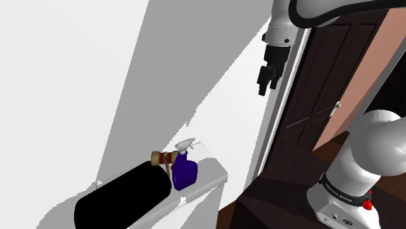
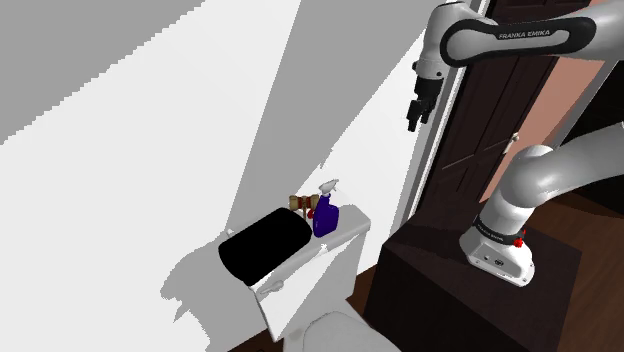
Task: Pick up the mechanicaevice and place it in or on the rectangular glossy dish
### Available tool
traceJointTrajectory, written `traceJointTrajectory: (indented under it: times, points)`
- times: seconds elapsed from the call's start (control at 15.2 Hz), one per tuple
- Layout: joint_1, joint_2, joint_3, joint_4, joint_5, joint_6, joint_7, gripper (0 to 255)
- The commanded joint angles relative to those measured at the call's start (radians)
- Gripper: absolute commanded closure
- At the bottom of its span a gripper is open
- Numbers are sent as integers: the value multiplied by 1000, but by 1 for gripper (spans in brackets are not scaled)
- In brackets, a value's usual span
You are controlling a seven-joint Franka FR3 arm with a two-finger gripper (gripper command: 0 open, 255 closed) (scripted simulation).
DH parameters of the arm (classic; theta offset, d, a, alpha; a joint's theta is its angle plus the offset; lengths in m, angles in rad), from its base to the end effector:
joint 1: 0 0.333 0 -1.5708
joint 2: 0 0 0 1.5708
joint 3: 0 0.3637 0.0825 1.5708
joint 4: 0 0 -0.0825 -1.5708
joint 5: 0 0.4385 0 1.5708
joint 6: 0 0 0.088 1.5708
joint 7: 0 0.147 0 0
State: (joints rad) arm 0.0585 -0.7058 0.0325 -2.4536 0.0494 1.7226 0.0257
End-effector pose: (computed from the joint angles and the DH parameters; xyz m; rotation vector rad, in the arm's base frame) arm 0.3553 0.0401 0.5180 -3.1141 -0.0766 0.0418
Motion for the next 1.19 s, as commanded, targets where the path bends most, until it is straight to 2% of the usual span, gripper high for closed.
traceJointTrajectory:
  times: [0.0,0.59,1.12]
  points:
    - [17,40,32,-13,20,57,26,0]
    - [78,293,166,33,67,275,140,0]
    - [114,565,272,156,29,430,262,0]
